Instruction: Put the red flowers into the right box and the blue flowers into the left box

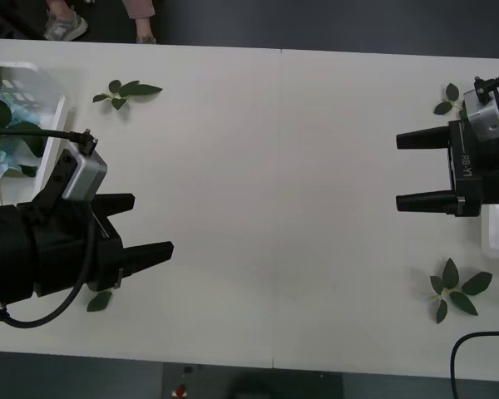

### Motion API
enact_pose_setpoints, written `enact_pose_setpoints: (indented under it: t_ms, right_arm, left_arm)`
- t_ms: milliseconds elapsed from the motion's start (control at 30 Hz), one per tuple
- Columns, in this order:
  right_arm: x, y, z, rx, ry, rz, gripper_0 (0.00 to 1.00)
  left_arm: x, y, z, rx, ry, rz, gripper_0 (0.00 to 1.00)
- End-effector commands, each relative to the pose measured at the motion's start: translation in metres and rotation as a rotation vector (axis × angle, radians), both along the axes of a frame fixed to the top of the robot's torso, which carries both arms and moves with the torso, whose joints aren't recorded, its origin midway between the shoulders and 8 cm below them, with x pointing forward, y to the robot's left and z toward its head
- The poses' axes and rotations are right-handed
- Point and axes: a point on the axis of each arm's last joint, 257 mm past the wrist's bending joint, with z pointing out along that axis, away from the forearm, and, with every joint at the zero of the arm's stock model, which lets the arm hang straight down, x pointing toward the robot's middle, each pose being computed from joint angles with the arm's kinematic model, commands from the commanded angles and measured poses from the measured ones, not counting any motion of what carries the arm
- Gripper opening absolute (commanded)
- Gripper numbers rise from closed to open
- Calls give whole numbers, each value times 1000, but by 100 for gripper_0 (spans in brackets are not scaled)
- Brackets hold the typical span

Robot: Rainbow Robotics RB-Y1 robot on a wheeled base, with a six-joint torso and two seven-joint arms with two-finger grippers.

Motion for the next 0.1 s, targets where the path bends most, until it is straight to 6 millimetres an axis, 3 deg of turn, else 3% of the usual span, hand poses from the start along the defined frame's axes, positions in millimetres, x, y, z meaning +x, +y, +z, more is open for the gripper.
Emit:
enact_pose_setpoints:
  t_ms: [33,100]
  right_arm:
    - [-1,2,11,-20,-67,20,100]
    - [-1,2,11,-20,-67,20,100]
  left_arm:
    - [-6,-8,10,18,-51,-38,96]
    - [-6,-8,10,18,-51,-38,95]
